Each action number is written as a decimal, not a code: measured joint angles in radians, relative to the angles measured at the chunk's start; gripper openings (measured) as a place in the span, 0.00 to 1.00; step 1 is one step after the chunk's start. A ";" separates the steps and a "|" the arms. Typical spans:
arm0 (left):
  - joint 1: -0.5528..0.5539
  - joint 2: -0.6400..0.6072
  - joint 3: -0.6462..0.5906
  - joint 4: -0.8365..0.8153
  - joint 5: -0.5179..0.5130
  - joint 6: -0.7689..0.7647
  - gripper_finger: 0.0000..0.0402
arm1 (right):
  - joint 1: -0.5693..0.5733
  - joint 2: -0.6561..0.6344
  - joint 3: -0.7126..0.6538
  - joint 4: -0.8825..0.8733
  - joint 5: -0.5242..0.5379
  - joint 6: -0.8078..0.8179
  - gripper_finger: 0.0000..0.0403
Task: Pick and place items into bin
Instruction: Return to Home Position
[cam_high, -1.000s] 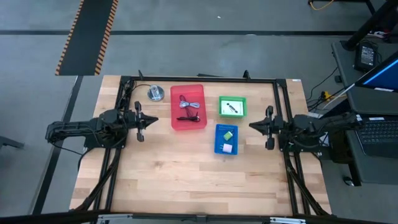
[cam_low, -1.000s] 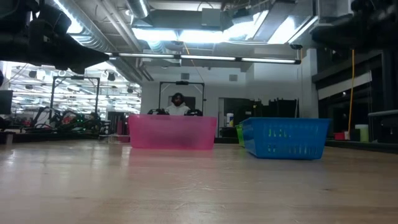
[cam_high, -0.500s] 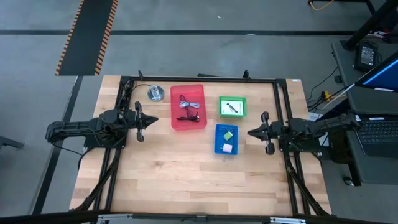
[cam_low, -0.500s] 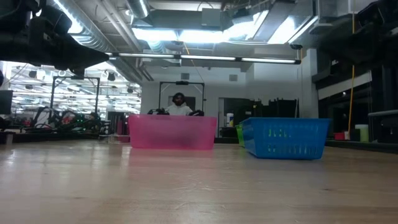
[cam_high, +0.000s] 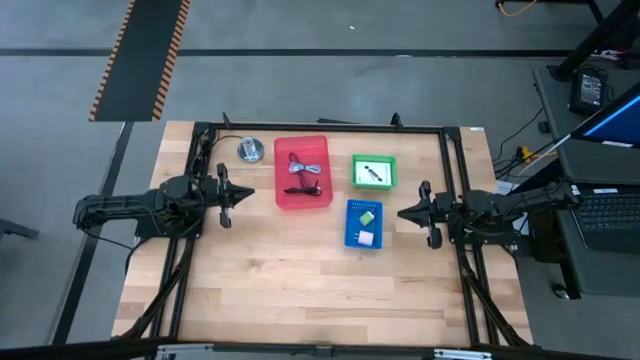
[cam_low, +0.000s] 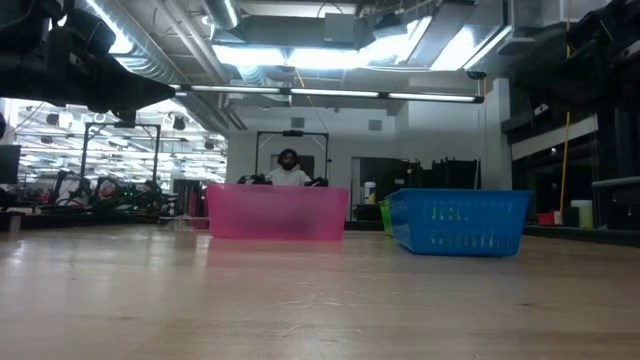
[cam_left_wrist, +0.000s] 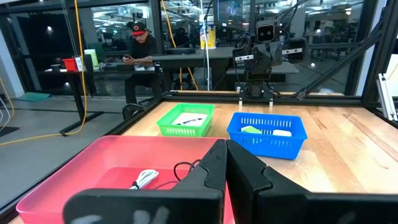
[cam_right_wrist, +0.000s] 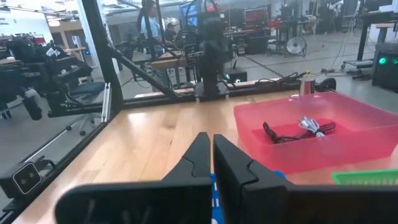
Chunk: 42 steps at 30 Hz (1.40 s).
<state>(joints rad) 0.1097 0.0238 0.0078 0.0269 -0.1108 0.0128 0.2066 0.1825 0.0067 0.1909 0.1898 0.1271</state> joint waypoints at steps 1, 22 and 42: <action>0.000 0.000 0.000 0.000 0.000 0.000 0.00 | 0.000 0.000 0.000 0.000 0.000 0.000 0.00; 0.000 0.000 0.000 0.000 0.000 0.000 0.00 | 0.007 -0.101 0.000 -0.040 -0.040 -0.024 0.00; 0.000 0.000 0.000 0.000 0.000 0.000 0.00 | 0.006 -0.153 0.000 -0.151 -0.097 0.025 0.00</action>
<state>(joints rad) 0.1093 0.0238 0.0078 0.0269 -0.1108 0.0129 0.2131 0.0299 0.0067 0.0402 0.0925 0.1516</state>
